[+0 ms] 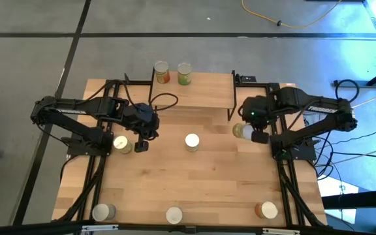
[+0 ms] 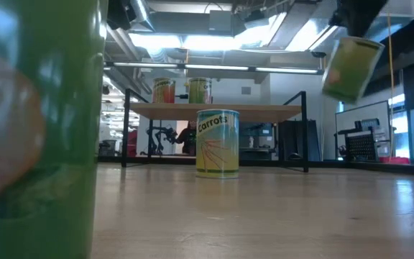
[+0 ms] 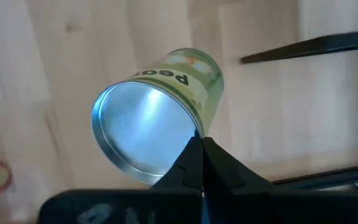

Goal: Pick and place cans onto a shelf
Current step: Put the top canned pears on the shelf

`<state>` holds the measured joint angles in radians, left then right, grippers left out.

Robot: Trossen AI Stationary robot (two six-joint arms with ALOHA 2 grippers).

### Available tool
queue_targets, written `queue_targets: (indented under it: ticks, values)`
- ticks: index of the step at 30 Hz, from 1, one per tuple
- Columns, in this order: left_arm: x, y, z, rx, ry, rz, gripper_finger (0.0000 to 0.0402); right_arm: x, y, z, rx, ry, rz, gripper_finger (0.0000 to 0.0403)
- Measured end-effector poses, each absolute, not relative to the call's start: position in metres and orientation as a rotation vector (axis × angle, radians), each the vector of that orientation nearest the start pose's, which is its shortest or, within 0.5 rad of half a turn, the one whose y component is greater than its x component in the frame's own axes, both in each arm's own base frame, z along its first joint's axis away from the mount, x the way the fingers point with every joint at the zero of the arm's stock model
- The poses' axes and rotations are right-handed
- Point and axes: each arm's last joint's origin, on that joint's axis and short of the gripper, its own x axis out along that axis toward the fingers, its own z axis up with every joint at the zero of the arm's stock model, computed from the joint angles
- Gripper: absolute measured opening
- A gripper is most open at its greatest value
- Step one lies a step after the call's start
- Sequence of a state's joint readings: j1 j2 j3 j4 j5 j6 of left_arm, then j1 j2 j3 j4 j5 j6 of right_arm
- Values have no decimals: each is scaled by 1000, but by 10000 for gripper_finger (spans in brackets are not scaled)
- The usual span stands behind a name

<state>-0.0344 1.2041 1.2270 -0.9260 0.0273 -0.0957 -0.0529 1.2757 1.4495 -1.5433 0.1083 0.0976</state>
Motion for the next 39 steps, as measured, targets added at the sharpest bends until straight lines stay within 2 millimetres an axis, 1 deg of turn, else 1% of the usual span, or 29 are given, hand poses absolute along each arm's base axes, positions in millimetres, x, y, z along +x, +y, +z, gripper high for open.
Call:
queue_targets:
  ticks: [4, 9, 18, 21, 24, 30, 36, 39]
  values:
    - [229, -9, 340, -85, 906, -14, 0, 206, -21, 372, 25, 1342, -232, 0]
    - [229, -9, 340, -86, 906, -14, 0, 224, -34, 383, -2, 1326, -232, 0]
    - [229, -9, 340, -86, 906, -14, 0, 254, -71, 413, 5, 1237, -254, 0]
    - [228, -9, 339, -86, 907, -14, 0, 264, -86, 418, 24, 1226, -288, 0]
    - [228, -9, 339, -85, 909, -14, 0, 276, -102, 414, 73, 1229, -296, 0]
    - [228, -9, 339, -85, 910, -14, 0, 297, -133, 399, 142, 1251, -246, 0]
    - [228, -9, 339, -85, 914, -14, 0, 305, -160, 388, 173, 1280, -275, 0]
    - [228, -9, 339, -80, 914, -17, 0, 305, -170, 383, 187, 1293, -288, 0]
